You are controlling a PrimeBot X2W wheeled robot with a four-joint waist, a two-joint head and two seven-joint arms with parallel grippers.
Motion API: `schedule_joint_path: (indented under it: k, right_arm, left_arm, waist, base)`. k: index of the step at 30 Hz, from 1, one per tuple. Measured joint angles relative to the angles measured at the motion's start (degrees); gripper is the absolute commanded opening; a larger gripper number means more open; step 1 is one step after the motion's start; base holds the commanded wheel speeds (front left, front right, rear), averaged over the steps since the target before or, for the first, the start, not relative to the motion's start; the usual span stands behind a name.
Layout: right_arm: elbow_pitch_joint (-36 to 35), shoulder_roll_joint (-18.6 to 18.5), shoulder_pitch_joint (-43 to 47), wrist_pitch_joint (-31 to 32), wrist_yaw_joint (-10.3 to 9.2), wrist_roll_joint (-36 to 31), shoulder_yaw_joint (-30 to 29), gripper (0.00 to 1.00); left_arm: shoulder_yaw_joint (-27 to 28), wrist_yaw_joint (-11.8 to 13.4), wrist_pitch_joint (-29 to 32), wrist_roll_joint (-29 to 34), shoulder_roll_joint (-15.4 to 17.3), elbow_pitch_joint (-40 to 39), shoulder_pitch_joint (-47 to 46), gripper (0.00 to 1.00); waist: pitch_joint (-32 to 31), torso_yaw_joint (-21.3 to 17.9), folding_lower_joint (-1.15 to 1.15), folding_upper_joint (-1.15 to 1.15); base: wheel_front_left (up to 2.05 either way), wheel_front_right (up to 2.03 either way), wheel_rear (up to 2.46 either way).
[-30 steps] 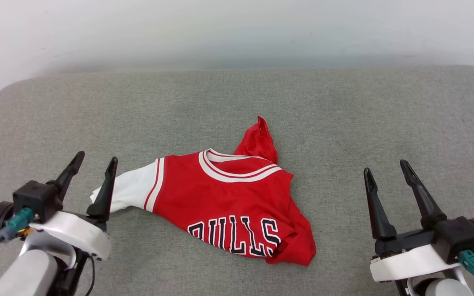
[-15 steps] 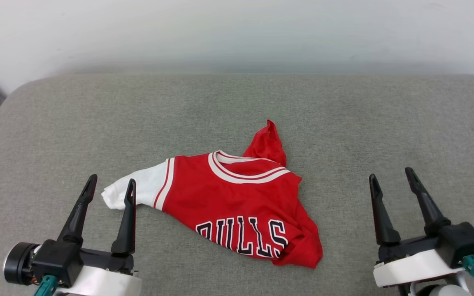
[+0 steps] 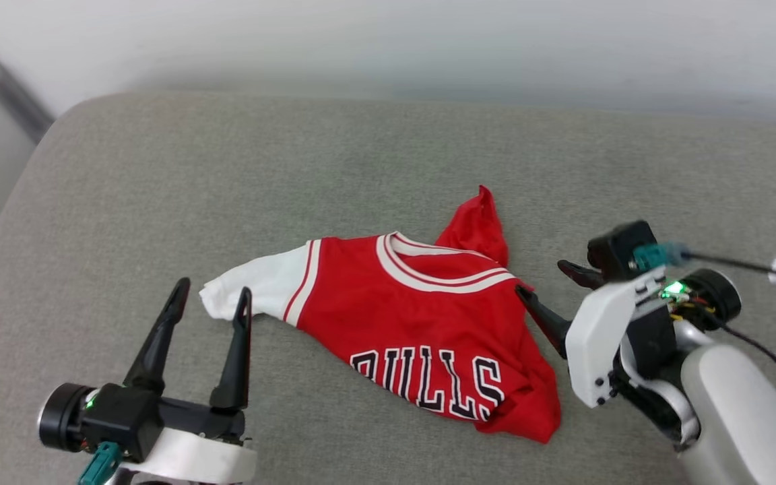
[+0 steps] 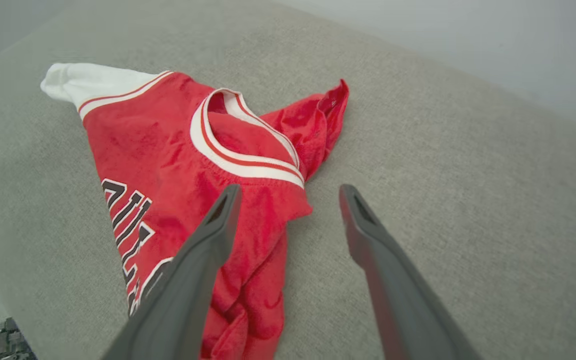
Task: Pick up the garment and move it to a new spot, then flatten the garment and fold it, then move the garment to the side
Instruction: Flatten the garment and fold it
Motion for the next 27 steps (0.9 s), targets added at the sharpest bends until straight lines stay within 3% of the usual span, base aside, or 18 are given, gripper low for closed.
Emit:
schedule_joint_path:
  k: [6,13,14,15,16,27]
  right_arm:
    - [5.27,-2.29,-6.08,12.49,0.0,4.58,2.34,1.0]
    - [9.95,-3.2,-7.93,15.25,0.0,4.05,3.15,0.97]
    - [10.34,-3.18,-7.93,15.22,0.0,3.98,3.16,0.48]
    - [10.6,-3.16,-7.93,15.0,0.0,3.87,3.31,0.17]
    - [10.83,-3.13,-7.93,14.85,0.0,3.89,3.55,0.0]
    - [7.75,-3.83,-5.71,6.53,0.01,3.94,1.34,0.0]
  left_arm:
    - [-0.25,-1.12,0.0,1.01,-1.81,1.23,-1.22,1.0]
    - [-0.34,-1.71,0.0,1.48,-3.1,2.41,-2.05,1.0]
    - [-0.33,-1.72,0.0,1.51,-3.2,2.47,-2.05,1.0]
    - [-0.3,-1.75,0.0,1.56,-3.26,2.54,-2.05,1.0]
    - [-0.26,-1.8,0.0,1.6,-3.35,2.65,-2.05,1.0]
    - [1.35,-2.0,0.0,1.65,-3.81,3.56,-0.88,1.0]
  waist:
    - [1.85,3.3,0.0,0.0]
    - [3.43,6.89,0.0,0.0]
    - [3.55,7.21,0.0,0.0]
    - [3.65,7.47,0.0,0.0]
    - [3.72,7.66,0.0,0.0]
    - [1.12,5.75,0.0,0.0]
  base:
    - [0.0,0.0,0.0]
    - [0.0,0.0,0.0]
    - [0.0,0.0,0.0]
    - [0.0,0.0,0.0]
    - [0.0,0.0,0.0]
    - [0.0,0.0,0.0]
